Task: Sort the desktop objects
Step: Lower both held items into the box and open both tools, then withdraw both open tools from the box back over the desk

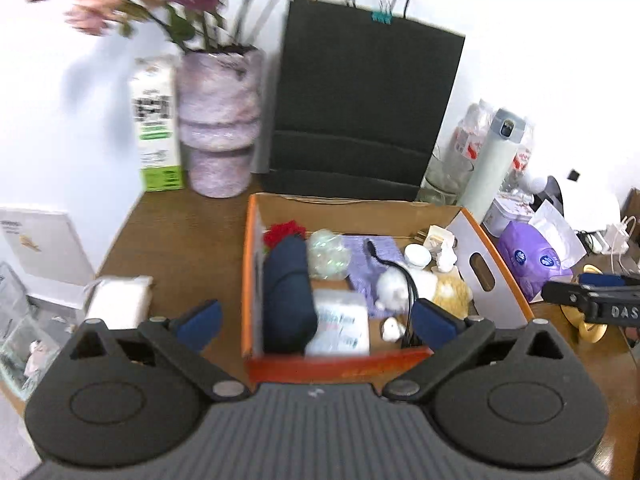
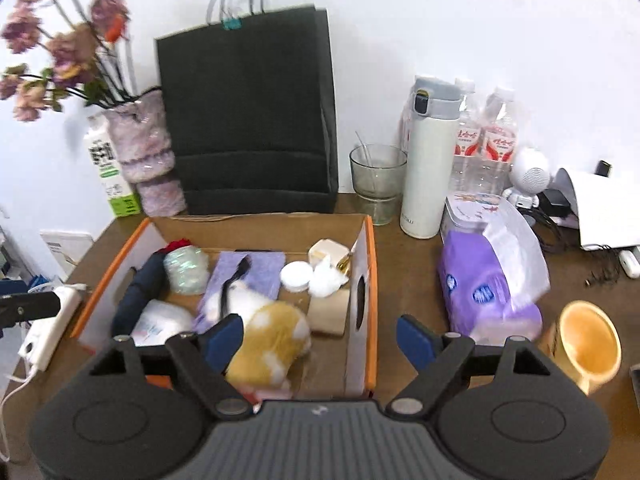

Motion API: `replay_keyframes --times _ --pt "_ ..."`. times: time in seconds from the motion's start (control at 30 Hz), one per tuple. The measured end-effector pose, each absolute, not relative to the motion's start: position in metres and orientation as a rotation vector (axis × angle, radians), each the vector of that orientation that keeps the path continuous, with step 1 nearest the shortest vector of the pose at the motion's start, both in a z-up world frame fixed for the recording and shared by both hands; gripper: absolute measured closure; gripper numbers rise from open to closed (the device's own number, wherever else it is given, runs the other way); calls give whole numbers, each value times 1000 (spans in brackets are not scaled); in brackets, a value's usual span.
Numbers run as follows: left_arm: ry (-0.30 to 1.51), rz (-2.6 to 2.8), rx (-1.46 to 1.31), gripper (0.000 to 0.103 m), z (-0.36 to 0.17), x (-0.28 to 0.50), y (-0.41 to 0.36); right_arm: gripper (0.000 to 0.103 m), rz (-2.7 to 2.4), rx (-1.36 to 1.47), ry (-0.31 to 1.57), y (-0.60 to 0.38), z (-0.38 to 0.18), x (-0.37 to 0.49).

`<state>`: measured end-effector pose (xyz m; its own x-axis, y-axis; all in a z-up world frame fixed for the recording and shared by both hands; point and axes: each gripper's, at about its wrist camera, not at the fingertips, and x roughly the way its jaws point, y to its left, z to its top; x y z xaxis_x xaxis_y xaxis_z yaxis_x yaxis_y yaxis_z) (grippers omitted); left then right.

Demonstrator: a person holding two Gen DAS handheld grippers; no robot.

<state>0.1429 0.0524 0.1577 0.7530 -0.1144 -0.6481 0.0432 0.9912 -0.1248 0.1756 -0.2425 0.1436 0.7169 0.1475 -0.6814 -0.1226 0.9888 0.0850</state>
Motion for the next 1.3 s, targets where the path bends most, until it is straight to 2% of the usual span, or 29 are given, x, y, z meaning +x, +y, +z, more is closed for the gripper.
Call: replay_keyframes --times 0.2,0.33,0.4,0.47,0.53,0.73,1.03,1.3 --pt "574 -121 -181 0 108 11 38 13 197 24 644 -229 112 62" --pt "488 -21 -126 0 70 -65 13 13 222 10 599 -220 79 -13" --pt "433 26 -96 0 55 -105 4 17 201 51 517 -220 66 -59" --pt "385 35 -61 0 40 -145 -4 15 149 109 397 -224 51 -121" --pt "355 27 -9 0 33 -168 -13 15 189 115 387 -225 39 -156" --pt "293 -3 32 0 42 -170 -25 17 234 74 432 -210 32 -163" --pt "365 -45 16 0 24 -163 -30 17 209 103 448 -219 24 -158" --pt "455 -148 30 0 20 -112 -39 19 162 70 481 -224 22 -125"
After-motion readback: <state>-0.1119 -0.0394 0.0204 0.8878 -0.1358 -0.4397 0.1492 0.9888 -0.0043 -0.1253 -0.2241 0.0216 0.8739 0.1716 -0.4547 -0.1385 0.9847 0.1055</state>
